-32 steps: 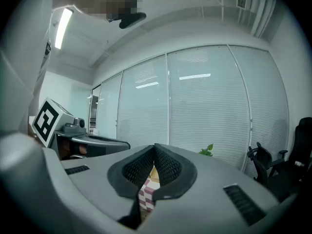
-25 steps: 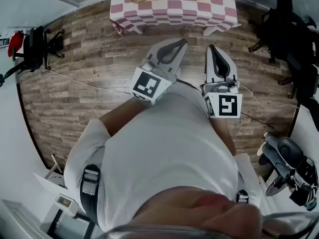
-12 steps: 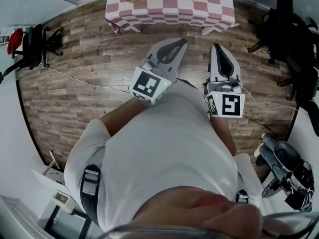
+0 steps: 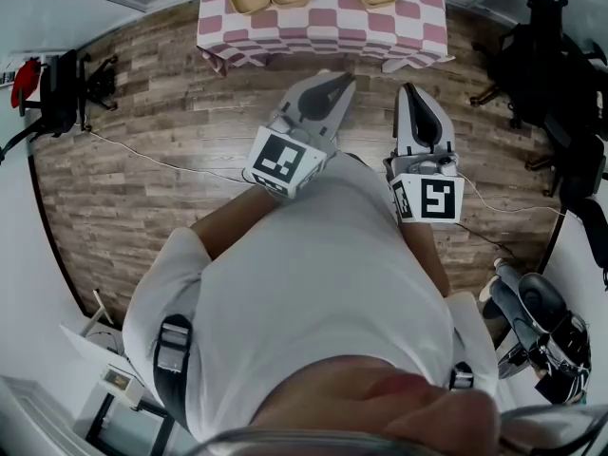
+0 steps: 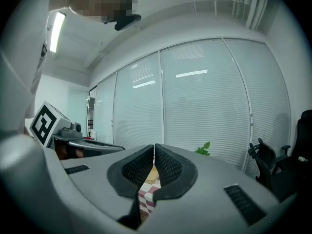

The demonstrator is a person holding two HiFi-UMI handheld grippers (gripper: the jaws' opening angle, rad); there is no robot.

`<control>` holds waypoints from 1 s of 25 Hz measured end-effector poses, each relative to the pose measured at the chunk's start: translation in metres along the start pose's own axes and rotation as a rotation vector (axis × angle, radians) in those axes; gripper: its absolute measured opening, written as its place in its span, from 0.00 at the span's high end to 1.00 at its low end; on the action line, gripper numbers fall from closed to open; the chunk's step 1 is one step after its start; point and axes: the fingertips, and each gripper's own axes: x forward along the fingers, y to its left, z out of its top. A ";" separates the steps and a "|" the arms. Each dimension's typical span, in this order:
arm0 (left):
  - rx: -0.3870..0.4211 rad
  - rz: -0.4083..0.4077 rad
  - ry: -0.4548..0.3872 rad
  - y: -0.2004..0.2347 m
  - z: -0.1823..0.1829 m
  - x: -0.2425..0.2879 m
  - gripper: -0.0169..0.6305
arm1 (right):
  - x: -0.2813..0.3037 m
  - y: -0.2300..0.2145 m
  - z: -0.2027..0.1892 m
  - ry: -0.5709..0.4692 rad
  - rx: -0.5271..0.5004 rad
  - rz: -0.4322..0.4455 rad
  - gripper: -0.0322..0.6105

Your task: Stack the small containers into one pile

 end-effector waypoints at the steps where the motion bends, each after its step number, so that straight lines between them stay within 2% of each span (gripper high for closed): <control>1: -0.004 0.000 -0.002 0.005 0.001 0.005 0.91 | 0.006 -0.002 0.001 0.002 -0.002 0.002 0.90; 12: -0.017 -0.017 0.000 0.072 0.022 0.063 0.91 | 0.092 -0.031 0.009 0.026 -0.029 0.005 0.90; 25: -0.031 -0.033 0.004 0.174 0.053 0.143 0.91 | 0.221 -0.071 0.023 0.049 -0.060 0.018 0.90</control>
